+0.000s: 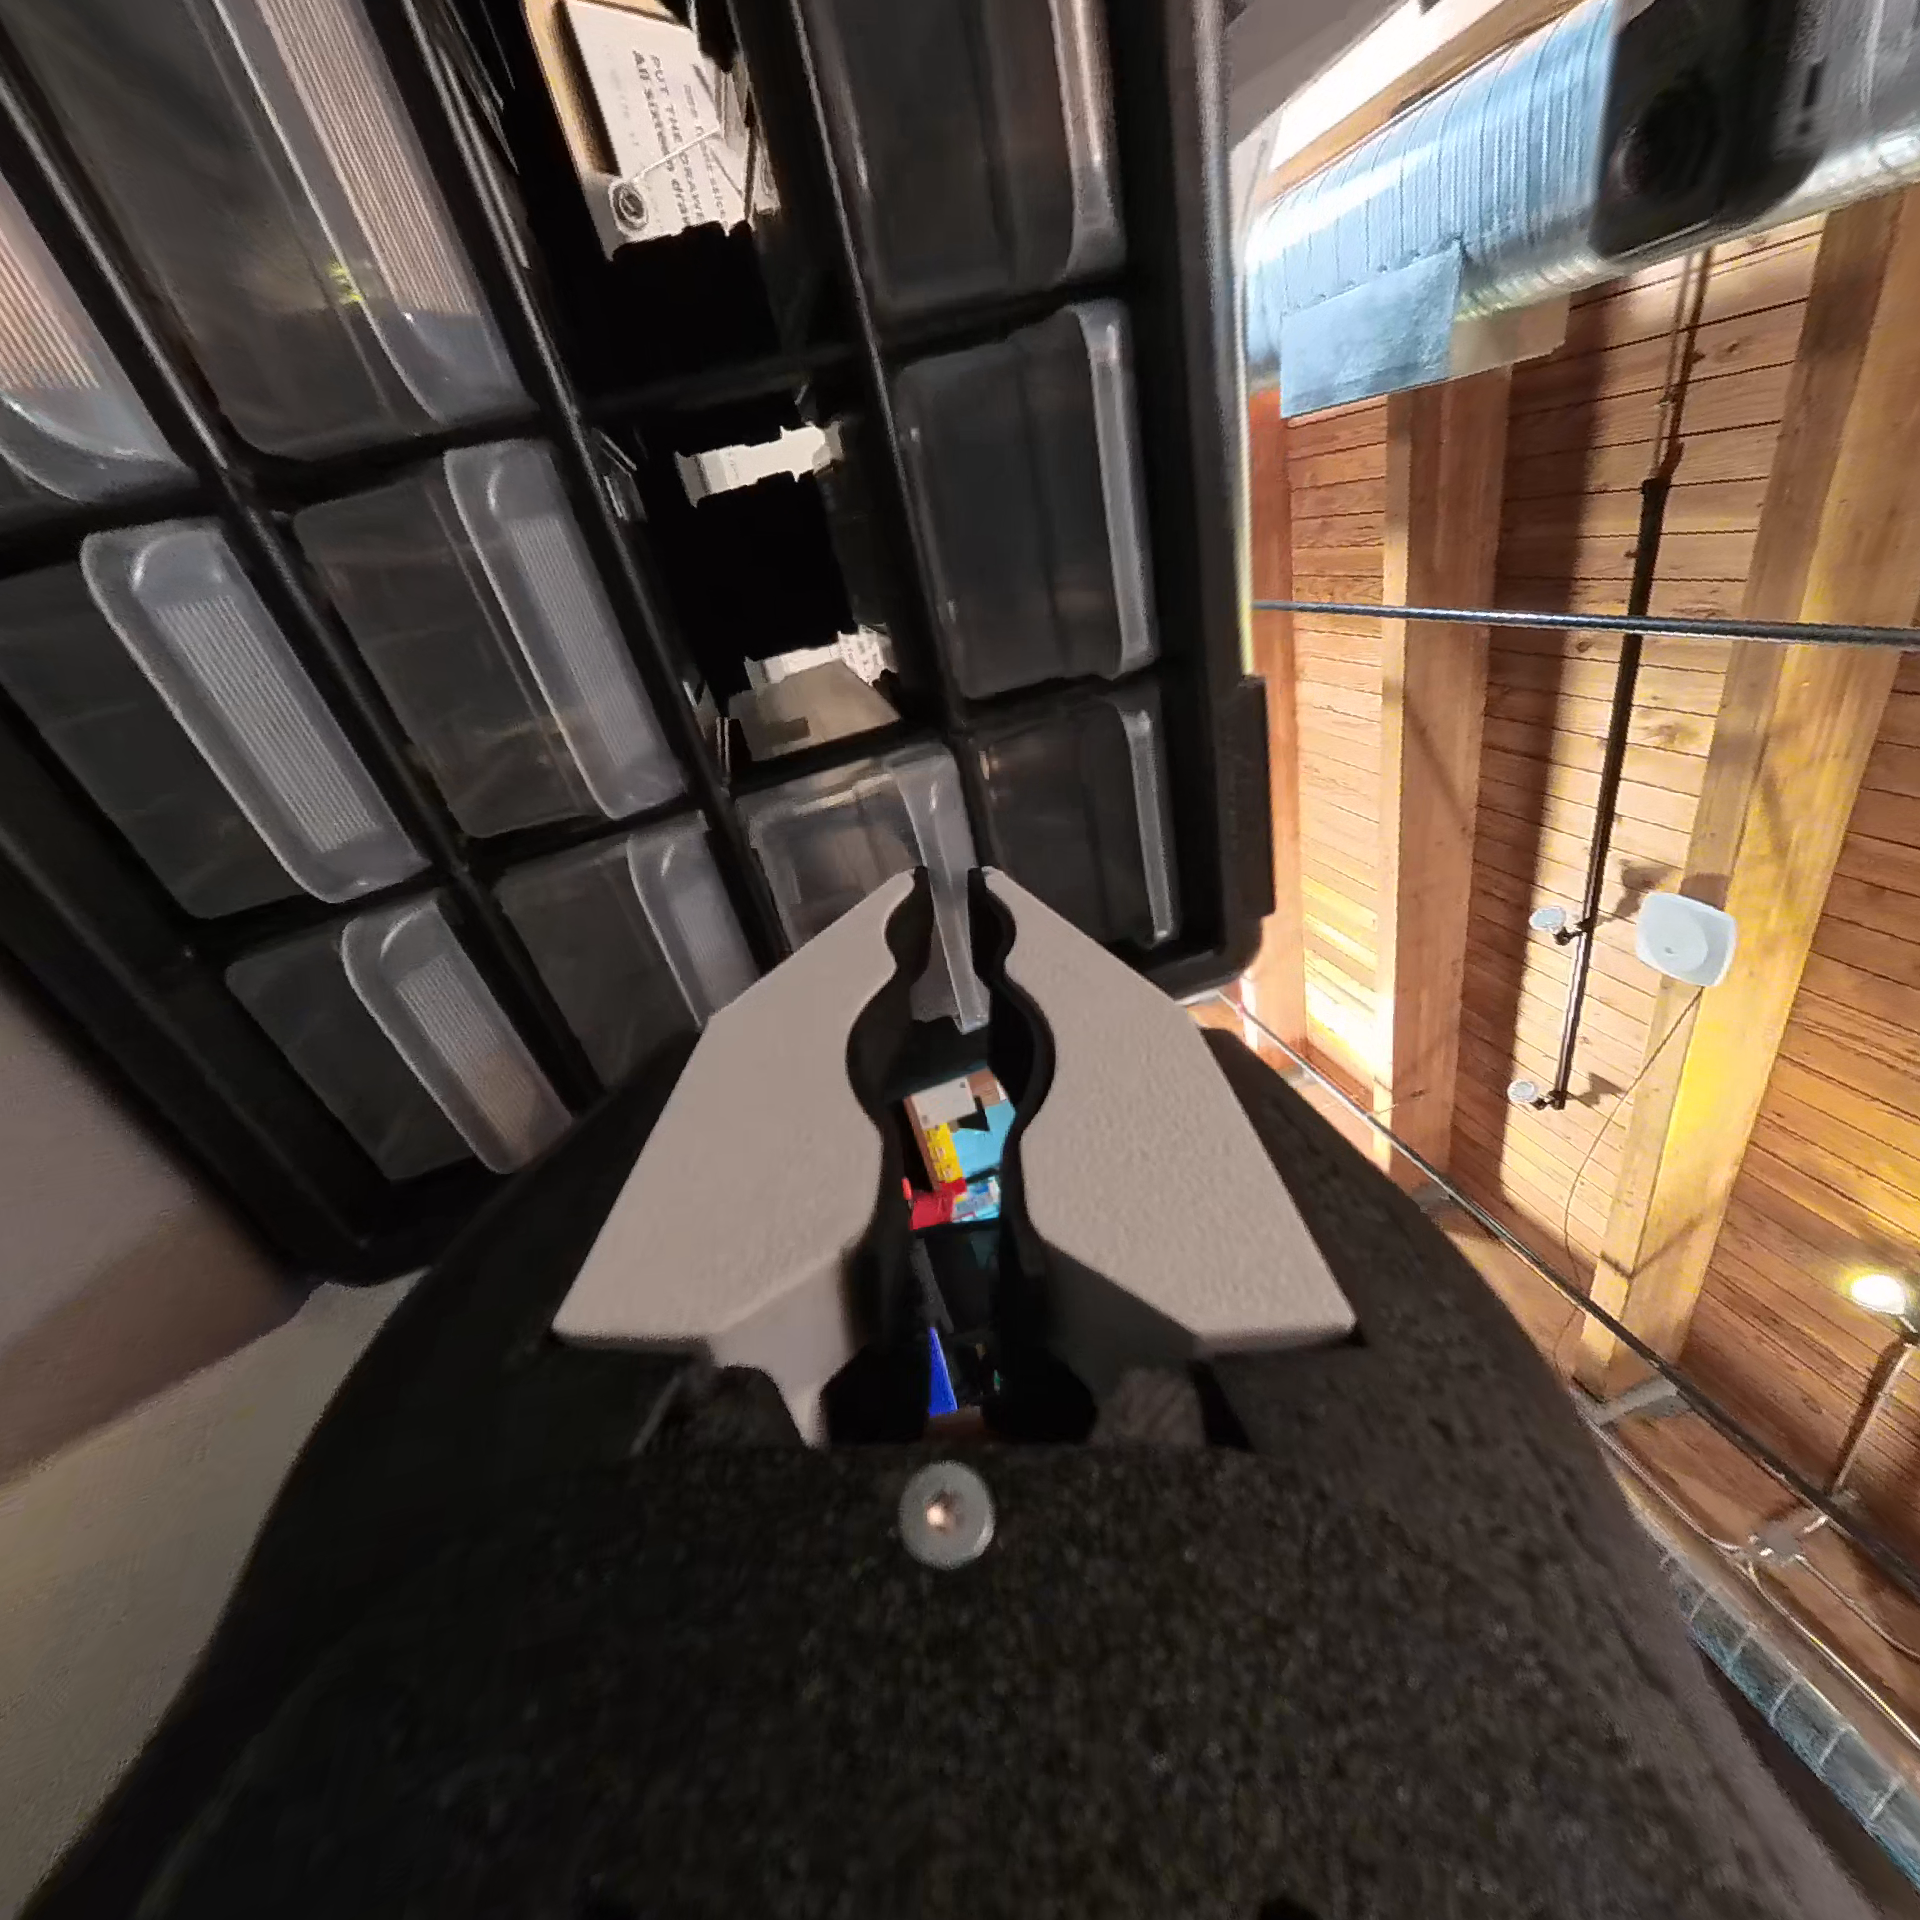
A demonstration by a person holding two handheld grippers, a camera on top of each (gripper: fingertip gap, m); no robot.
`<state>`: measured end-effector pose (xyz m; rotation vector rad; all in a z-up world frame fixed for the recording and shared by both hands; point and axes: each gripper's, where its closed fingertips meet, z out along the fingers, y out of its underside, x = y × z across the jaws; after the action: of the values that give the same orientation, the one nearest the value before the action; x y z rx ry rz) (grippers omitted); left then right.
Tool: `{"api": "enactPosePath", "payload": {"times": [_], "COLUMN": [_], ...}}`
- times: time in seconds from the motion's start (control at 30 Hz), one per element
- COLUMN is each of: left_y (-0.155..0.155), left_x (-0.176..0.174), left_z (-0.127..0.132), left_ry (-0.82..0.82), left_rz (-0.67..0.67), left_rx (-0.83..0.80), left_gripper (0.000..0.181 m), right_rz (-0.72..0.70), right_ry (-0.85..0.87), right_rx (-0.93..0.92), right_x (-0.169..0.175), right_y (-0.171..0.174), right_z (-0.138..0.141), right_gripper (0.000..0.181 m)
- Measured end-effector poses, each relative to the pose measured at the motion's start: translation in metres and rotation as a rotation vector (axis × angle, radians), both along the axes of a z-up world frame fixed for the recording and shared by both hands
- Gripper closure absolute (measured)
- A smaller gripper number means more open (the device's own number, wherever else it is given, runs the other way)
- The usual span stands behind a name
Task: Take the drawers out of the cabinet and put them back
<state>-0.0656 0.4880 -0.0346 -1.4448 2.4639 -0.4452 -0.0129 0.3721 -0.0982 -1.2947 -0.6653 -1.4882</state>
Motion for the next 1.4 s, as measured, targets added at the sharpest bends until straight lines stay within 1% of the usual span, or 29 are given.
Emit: {"api": "enactPosePath", "payload": {"times": [0.37,0.63,0.73,0.8,0.87,0.93,1.0,1.23,1.3,1.4], "left_y": [0.000,-0.001,-0.001,0.000,0.000,0.000,0.000,-0.001,-0.001,-0.001], "left_x": [0.000,0.000,0.000,0.002,0.003,0.003,0.004,0.003,0.003,0.003], "left_z": [0.000,0.001,0.000,0.000,0.000,0.000,0.000,0.000,0.000,0.000], "left_ry": [-0.002,0.000,0.007,0.001,-0.006,-0.012,-0.018,-0.028,-0.027,-0.025], "left_rz": [-0.007,-0.013,-0.005,0.005,0.011,0.016,0.019,0.020,0.018,0.011], "left_rx": [0.025,0.062,0.050,0.036,0.023,0.012,0.006,0.016,0.022,0.032], "left_gripper": [0.156,0.158,0.158,0.158,0.158,0.158,0.158,0.160,0.160,0.161], "right_rz": [0.017,0.012,0.021,0.046,0.035,0.034,0.027,0.021,0.027,0.017], "right_ry": [-0.061,-0.060,-0.044,-0.008,-0.034,-0.007,-0.017,0.029,0.064,0.061], "right_rx": [0.037,0.065,0.056,0.014,-0.005,-0.037,-0.056,-0.098,-0.160,-0.245], "right_x": [-0.028,-0.045,-0.052,-0.058,-0.063,-0.065,-0.066,-0.068,-0.069,-0.070], "right_y": [-0.067,-0.106,-0.121,-0.128,-0.137,-0.145,-0.151,-0.155,-0.157,-0.166], "right_z": [0.003,0.013,0.015,0.008,0.002,-0.007,-0.014,-0.035,-0.047,-0.067], "right_gripper": [0.177,0.178,0.179,0.180,0.180,0.180,0.180,0.179,0.179,0.176]}}
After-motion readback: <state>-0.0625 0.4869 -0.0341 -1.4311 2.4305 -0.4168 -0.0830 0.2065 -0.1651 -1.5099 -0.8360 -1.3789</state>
